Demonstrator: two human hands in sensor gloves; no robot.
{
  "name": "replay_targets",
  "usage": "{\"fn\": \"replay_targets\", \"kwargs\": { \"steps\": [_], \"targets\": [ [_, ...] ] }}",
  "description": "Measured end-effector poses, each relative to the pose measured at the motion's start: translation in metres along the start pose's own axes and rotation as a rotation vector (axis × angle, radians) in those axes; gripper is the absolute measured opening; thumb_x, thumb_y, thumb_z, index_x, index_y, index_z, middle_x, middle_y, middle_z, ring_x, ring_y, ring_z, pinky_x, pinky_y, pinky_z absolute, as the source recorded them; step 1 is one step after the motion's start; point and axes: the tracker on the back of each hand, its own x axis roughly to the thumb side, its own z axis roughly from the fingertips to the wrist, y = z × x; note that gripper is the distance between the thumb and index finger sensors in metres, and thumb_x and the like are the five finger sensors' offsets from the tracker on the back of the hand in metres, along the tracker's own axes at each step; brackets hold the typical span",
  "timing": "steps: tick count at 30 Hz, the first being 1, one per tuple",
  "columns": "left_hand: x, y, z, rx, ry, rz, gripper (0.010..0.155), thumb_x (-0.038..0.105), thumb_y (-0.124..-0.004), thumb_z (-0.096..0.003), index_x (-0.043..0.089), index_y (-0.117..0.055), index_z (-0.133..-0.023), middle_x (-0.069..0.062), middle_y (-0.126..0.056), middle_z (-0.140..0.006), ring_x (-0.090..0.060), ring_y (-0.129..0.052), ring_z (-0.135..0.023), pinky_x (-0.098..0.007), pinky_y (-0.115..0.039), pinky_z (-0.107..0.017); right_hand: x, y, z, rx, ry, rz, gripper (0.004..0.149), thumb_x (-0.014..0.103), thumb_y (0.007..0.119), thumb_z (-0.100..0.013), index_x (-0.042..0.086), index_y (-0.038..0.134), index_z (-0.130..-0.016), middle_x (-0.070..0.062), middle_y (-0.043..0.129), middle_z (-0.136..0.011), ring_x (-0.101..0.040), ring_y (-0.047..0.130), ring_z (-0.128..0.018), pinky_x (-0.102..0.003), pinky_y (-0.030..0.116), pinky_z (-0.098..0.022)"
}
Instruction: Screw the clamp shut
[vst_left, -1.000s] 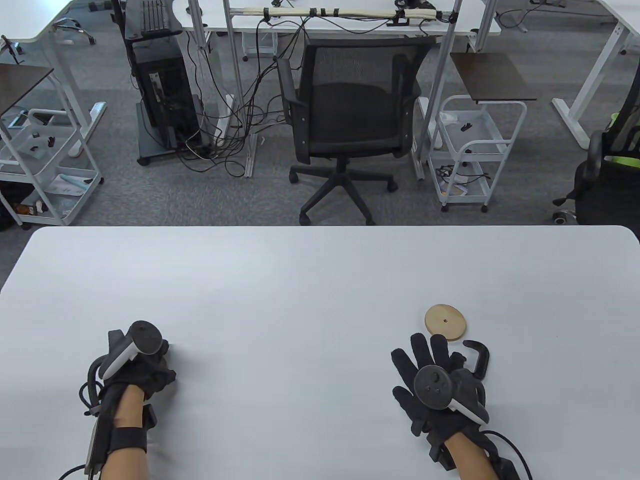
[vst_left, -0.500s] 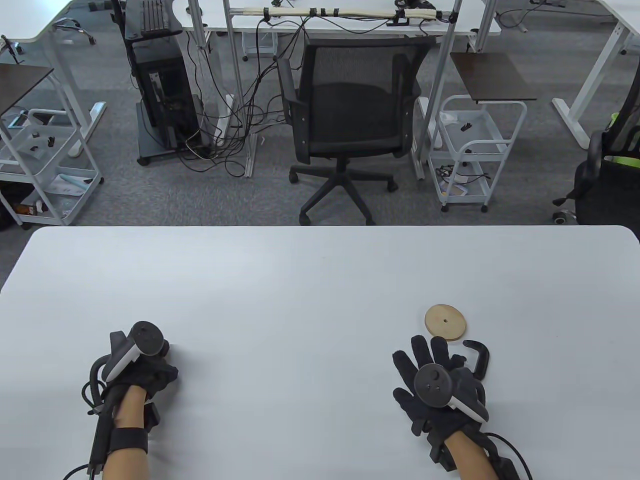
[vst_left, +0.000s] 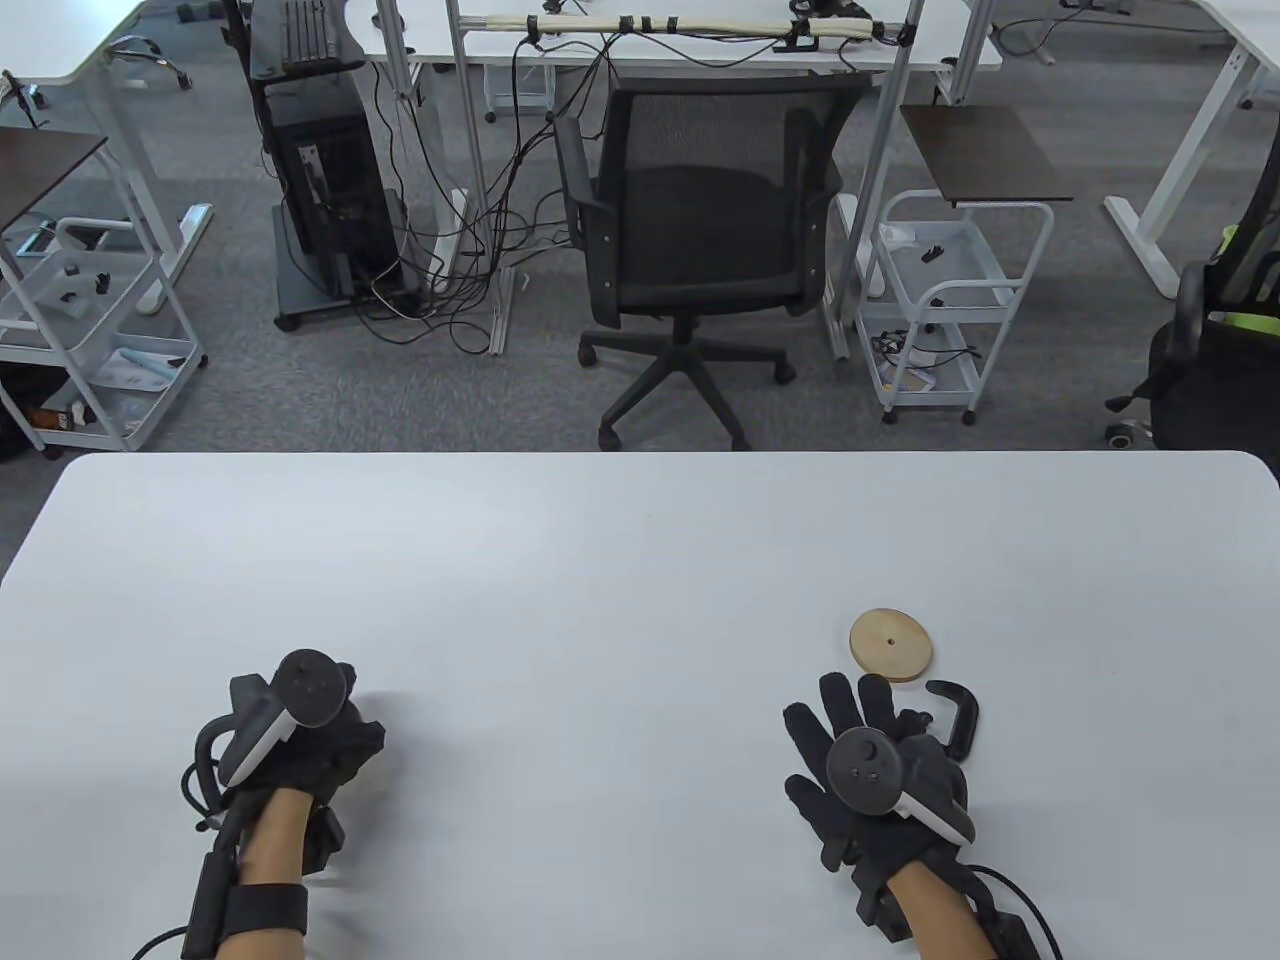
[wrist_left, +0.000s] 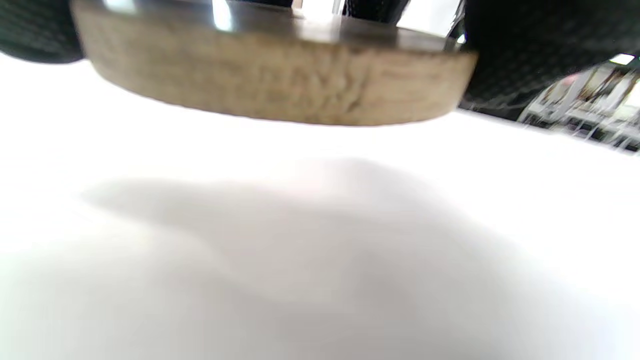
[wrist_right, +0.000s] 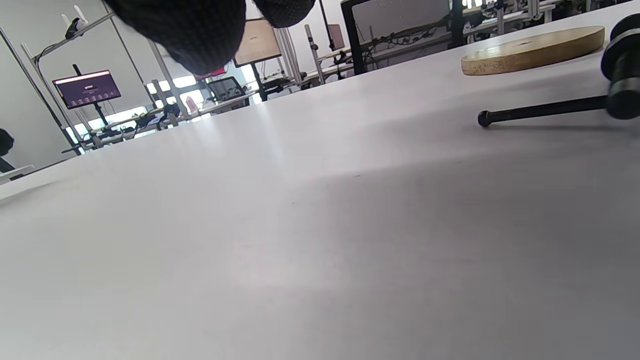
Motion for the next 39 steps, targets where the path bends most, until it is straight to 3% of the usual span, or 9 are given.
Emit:
{"fn": "replay_targets", "kwargs": {
  "steps": [5, 9, 13, 20, 29, 32, 39],
  "targets": [
    [0.039, 0.012, 0.015, 0.050, -0.148, 0.183, 0.081, 0.062, -0.087, -0.0449, 0.031, -0.048, -0.110, -0.027, -0.043, -0.112, -0.061, -0.051, -0.092, -0.072, -0.075, -0.045, 0.000, 0.000, 0.001, -0.018, 0.022, 0.005, 0.074, 0.048, 0.074, -0.048, 0.025, 0.042, -0.111, -0.008, 0.007, -0.117, -0.045, -0.003, -0.100, -0.076, 0.014, -0.065],
    [0.075, 0.015, 0.026, 0.063, -0.253, 0.196, 0.081, 0.064, -0.086, -0.0449, 0.032, -0.048, -0.109, -0.027, -0.044, -0.112, -0.060, -0.053, -0.091, -0.070, -0.077, -0.045, 0.001, -0.001, 0.001, -0.023, 0.024, 0.011, 0.074, 0.049, 0.073, -0.048, 0.025, 0.042, -0.111, -0.009, 0.008, -0.117, -0.045, -0.002, -0.100, -0.076, 0.015, -0.065],
    [0.102, 0.018, 0.037, 0.098, -0.369, 0.330, 0.082, 0.065, -0.085, -0.0451, 0.033, -0.047, -0.110, -0.026, -0.044, -0.113, -0.059, -0.053, -0.092, -0.069, -0.078, -0.046, 0.001, 0.000, 0.002, -0.021, 0.018, -0.006, 0.074, 0.049, 0.073, -0.048, 0.025, 0.042, -0.111, -0.009, 0.008, -0.117, -0.045, -0.002, -0.100, -0.076, 0.015, -0.065],
    [0.110, -0.005, 0.041, 0.103, -0.477, 0.645, 0.082, 0.065, -0.085, -0.0462, 0.032, -0.046, -0.111, -0.026, -0.043, -0.113, -0.059, -0.053, -0.092, -0.069, -0.078, -0.046, 0.001, -0.002, 0.004, -0.030, 0.017, -0.020, 0.074, 0.049, 0.073, -0.048, 0.026, 0.041, -0.111, -0.009, 0.008, -0.117, -0.045, -0.001, -0.101, -0.076, 0.016, -0.065],
    [0.113, -0.035, 0.037, 0.062, -0.594, 0.850, 0.082, 0.068, -0.081, -0.0476, 0.033, -0.043, -0.111, -0.025, -0.042, -0.114, -0.057, -0.053, -0.094, -0.066, -0.079, -0.048, -0.004, 0.000, 0.000, -0.016, 0.039, -0.031, 0.074, 0.049, 0.073, -0.048, 0.026, 0.041, -0.111, -0.009, 0.008, -0.117, -0.045, -0.002, -0.101, -0.076, 0.015, -0.065],
    [0.107, -0.046, 0.041, 0.029, -0.585, 1.119, 0.082, 0.064, -0.084, -0.0477, 0.031, -0.046, -0.112, -0.027, -0.041, -0.114, -0.059, -0.051, -0.093, -0.069, -0.076, -0.047, -0.004, -0.002, -0.001, -0.025, 0.043, -0.022, 0.074, 0.049, 0.073, -0.048, 0.026, 0.041, -0.111, -0.009, 0.008, -0.117, -0.045, -0.002, -0.101, -0.076, 0.015, -0.065],
    [0.093, -0.038, 0.043, 0.063, -0.598, 1.148, 0.082, 0.066, -0.083, -0.0486, 0.032, -0.043, -0.112, -0.026, -0.040, -0.114, -0.058, -0.051, -0.094, -0.068, -0.077, -0.047, -0.005, -0.002, 0.001, -0.033, 0.070, -0.034, 0.075, 0.049, 0.074, -0.047, 0.026, 0.041, -0.111, -0.009, 0.009, -0.117, -0.045, -0.002, -0.100, -0.076, 0.015, -0.065]
  ]
}}
